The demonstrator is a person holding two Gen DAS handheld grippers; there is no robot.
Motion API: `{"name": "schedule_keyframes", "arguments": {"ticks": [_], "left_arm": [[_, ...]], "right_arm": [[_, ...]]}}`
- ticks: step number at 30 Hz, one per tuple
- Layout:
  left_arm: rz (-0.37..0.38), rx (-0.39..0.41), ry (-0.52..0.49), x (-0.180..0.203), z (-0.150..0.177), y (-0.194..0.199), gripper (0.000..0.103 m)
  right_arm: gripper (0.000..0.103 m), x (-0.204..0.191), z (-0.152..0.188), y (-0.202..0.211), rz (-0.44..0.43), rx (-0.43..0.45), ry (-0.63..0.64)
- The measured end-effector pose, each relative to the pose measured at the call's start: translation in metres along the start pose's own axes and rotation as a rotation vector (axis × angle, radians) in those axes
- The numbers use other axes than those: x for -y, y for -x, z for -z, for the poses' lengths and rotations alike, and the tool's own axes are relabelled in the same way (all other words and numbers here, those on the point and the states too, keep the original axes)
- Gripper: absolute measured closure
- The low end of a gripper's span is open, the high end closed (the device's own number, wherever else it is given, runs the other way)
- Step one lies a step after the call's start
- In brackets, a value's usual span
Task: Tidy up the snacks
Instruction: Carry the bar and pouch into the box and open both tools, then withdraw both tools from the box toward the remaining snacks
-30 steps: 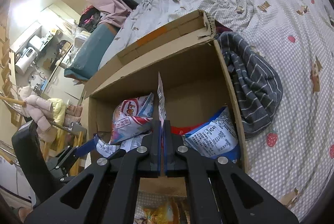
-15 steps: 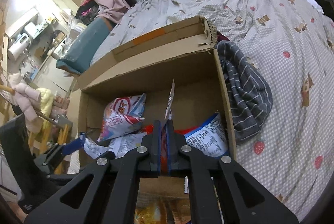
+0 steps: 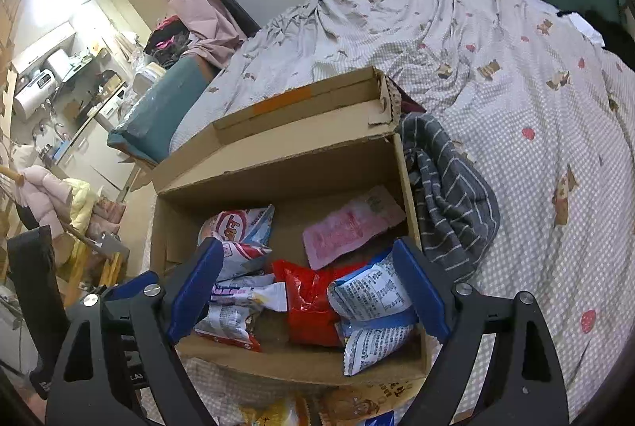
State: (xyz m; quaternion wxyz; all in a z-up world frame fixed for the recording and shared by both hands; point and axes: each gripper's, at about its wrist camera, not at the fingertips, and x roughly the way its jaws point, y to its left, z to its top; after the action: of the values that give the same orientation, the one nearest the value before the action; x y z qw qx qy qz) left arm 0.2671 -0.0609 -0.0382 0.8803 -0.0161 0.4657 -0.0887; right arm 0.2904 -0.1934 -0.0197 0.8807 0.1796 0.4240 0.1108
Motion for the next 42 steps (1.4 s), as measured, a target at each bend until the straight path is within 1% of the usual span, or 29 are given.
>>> {"name": "schedule_keyframes", "arguments": {"ticks": [7,10,15,17,19,23,26,28,31,33,38,42], "left_arm": [[0.005,0.027,-0.001,-0.002,-0.001,0.007,0.008],[-0.025,0.069,0.003,-0.004,-0.001,0.018,0.008],[-0.035,0.094,0.037,-0.012,-0.001,0.031,0.008],[-0.027,0.09,0.05,-0.015,0.001,0.037,0.007],[-0.023,0.08,0.048,-0.015,0.005,0.044,0.003],[-0.021,0.082,0.027,-0.016,0.011,0.059,0.002],[-0.027,0.083,0.026,-0.017,0.018,0.069,0.002],[-0.027,0.079,0.023,-0.019,0.025,0.076,0.002],[-0.046,0.081,0.001,-0.023,0.036,0.087,0.002],[-0.055,0.072,0.002,-0.028,0.045,0.092,0.002],[-0.037,0.015,0.093,-0.05,0.068,0.098,0.002],[-0.05,-0.055,0.135,-0.06,0.084,0.093,0.002]], "right_arm": [[0.014,-0.001,-0.001,0.001,-0.002,-0.002,0.005],[0.014,-0.002,-0.001,0.002,-0.003,0.0,0.006],[0.014,-0.005,0.002,0.015,-0.002,0.014,0.013],[0.014,-0.006,0.006,0.021,0.006,0.011,0.015],[0.014,-0.006,0.01,0.027,0.026,-0.002,0.012],[0.014,-0.007,0.02,0.043,0.03,-0.019,0.001],[0.014,-0.009,0.03,0.054,0.037,-0.013,0.008],[0.014,-0.008,0.037,0.059,0.029,-0.021,-0.008],[0.014,-0.005,0.05,0.069,0.021,-0.033,-0.029],[0.014,-0.002,0.059,0.074,0.027,-0.042,-0.042],[0.014,0.006,0.077,0.077,0.036,-0.078,-0.093],[0.014,0.013,0.09,0.076,0.02,-0.108,-0.149]]}}
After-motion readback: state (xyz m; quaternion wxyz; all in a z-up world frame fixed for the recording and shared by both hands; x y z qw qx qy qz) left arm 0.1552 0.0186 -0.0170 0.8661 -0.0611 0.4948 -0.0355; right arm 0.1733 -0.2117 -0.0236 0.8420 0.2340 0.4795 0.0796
